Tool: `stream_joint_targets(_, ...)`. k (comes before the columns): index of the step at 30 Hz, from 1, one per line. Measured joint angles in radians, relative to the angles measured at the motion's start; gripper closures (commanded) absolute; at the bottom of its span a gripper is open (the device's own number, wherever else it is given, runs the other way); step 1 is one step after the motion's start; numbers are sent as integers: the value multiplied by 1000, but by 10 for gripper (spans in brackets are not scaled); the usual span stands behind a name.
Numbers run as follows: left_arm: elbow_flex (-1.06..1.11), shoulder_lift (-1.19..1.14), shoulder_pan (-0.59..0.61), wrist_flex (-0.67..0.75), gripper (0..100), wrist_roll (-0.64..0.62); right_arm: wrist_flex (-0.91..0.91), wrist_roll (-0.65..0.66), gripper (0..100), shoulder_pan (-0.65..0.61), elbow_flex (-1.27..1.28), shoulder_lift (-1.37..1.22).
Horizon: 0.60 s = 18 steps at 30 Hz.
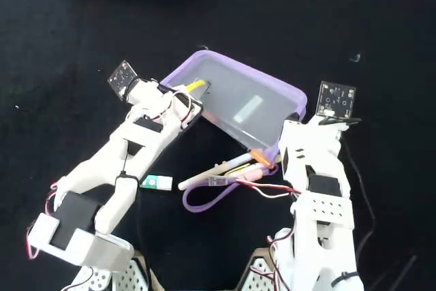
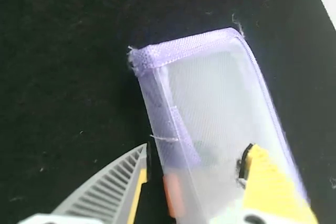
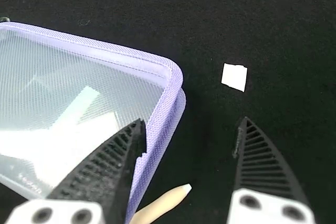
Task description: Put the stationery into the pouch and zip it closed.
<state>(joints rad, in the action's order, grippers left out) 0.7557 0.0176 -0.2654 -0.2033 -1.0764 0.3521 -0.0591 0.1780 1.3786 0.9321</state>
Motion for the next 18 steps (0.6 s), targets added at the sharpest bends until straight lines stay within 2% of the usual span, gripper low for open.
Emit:
stream_joint_targets(4,-66,-127,2,3,698,-6,0,0,730,0,0,0)
stream_joint_targets(7,-167,-201,2,-63,696,-6,0,0,730,0,0,0)
stream_joint_targets(12,-298,-229,2,-219,696,-8,0,0,730,0,0,0)
stream_joint_targets(18,-321,-232,-8,-253,696,-8,0,0,730,0,0,0)
